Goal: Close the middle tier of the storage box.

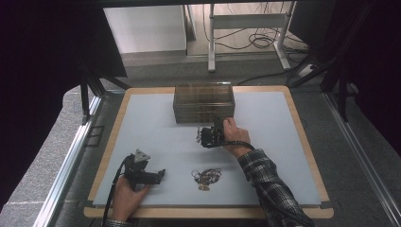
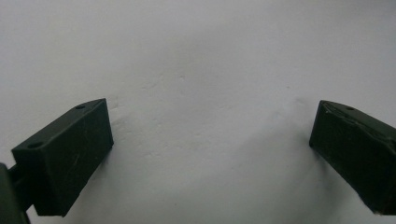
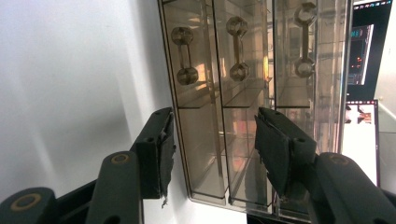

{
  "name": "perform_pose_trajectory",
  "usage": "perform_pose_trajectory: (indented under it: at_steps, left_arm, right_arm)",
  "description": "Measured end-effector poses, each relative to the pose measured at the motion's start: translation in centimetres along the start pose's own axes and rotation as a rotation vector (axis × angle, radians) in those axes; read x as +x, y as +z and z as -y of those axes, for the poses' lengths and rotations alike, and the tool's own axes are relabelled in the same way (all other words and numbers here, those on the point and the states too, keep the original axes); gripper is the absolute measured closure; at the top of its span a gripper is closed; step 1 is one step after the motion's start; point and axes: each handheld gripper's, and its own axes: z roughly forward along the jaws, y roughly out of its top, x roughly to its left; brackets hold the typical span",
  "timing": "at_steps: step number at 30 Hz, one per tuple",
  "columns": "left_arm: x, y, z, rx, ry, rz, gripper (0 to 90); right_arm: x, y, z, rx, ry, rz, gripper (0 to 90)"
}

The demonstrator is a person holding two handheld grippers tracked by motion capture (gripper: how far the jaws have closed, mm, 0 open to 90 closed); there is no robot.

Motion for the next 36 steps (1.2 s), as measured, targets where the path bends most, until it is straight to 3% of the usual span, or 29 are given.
perform_pose_trajectory:
  at_steps: [6, 8, 10, 20, 24, 36]
  left_arm:
    - [0.0, 0.0, 0.0, 0.002, 0.002, 0.0, 0.0]
    - [0.0, 0.0, 0.0, 0.003, 0.004, 0.001, 0.0]
    - [0.0, 0.0, 0.0, -0.001, -0.002, 0.001, 0.0]
    - [0.0, 0.0, 0.0, 0.003, 0.003, 0.001, 0.0]
    - [0.0, 0.0, 0.0, 0.002, 0.002, 0.001, 0.0]
    - [0.0, 0.0, 0.0, -0.002, -0.002, 0.0, 0.0]
  right_arm:
    - [0.0, 0.3, -0.4, 0.0, -0.021, 0.009, 48.1]
    - [0.1, 0.4, -0.6, 0.015, -0.069, 0.018, 49.6]
    - [0.2, 0.5, -0.7, 0.014, -0.077, 0.021, 50.5]
    - [0.3, 0.9, -1.3, 0.01, -0.095, 0.049, 54.2]
    - [0.4, 1.2, -1.5, 0.013, -0.103, 0.088, 57.2]
    - [0.5, 1.6, -1.8, 0.011, -0.127, 0.116, 65.8]
